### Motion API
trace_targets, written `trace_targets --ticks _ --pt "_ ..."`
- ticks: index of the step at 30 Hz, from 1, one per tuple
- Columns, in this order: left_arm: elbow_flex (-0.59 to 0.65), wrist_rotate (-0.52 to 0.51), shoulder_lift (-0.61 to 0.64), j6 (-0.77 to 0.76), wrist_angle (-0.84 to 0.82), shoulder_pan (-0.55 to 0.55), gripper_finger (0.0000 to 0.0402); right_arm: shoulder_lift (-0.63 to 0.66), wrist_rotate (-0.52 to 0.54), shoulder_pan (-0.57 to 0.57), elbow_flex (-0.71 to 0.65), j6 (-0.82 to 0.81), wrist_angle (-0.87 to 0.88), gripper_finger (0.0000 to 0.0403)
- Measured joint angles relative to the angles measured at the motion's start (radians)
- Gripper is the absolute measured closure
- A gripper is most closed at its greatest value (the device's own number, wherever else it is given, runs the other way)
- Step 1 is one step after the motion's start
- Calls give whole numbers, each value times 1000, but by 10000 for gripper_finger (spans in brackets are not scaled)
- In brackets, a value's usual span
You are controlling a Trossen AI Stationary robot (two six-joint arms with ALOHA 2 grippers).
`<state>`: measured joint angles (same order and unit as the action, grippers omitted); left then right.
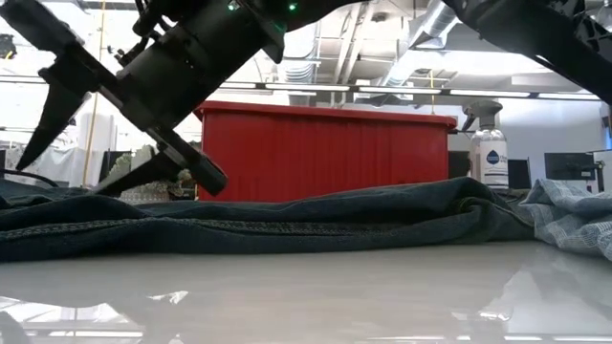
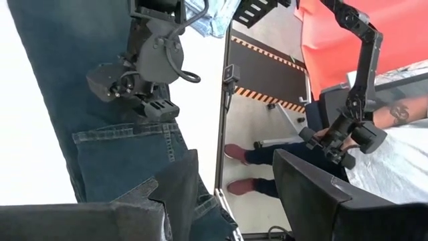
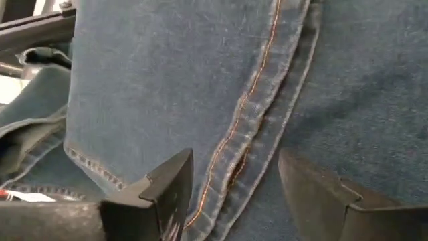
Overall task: Fold Laundry from Bin
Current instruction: Fold the blue denim pants
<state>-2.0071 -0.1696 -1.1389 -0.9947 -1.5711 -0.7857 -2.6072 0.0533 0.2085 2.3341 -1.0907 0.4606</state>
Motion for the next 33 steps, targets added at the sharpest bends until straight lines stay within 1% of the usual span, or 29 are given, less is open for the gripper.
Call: trace_targets --ticks 3,5,9,12,16,18,20,22,24,25,26,29,33 --pt "0 0 0 2 0 0 221 -1 25 1 0 3 -8 158" --pt "0 0 0 3 0 0 221 -25 23 1 3 -1 -60 158" --pt "0 0 0 -5 0 0 221 -73 -13 6 1 -39 -146 159" --pt "0 0 0 -16 0 0 221 -77 -64 6 2 -58 -155 159" --pt "0 0 0 -16 0 0 221 -76 -67 9 2 -51 -156 170" --pt "0 0 0 -12 0 0 221 -76 -72 4 2 -64 -152 191" --pt "0 -4 0 -12 0 0 221 -76 -101 -2 14 -71 -140 228" --pt "0 -5 0 -12 0 0 221 -76 -112 -2 19 -56 -140 282" --pt "0 -5 0 -11 0 0 221 -72 -119 3 21 -34 -155 348" --pt "0 -5 0 -11 0 0 221 -64 -122 5 20 -6 -146 372" --pt "0 -8 0 -11 0 0 221 -56 -123 8 20 14 -146 380" --pt "0 -11 0 10 0 0 221 -12 -131 9 20 16 -136 381" --pt "0 -13 0 26 0 0 221 37 -177 8 22 49 -215 381"
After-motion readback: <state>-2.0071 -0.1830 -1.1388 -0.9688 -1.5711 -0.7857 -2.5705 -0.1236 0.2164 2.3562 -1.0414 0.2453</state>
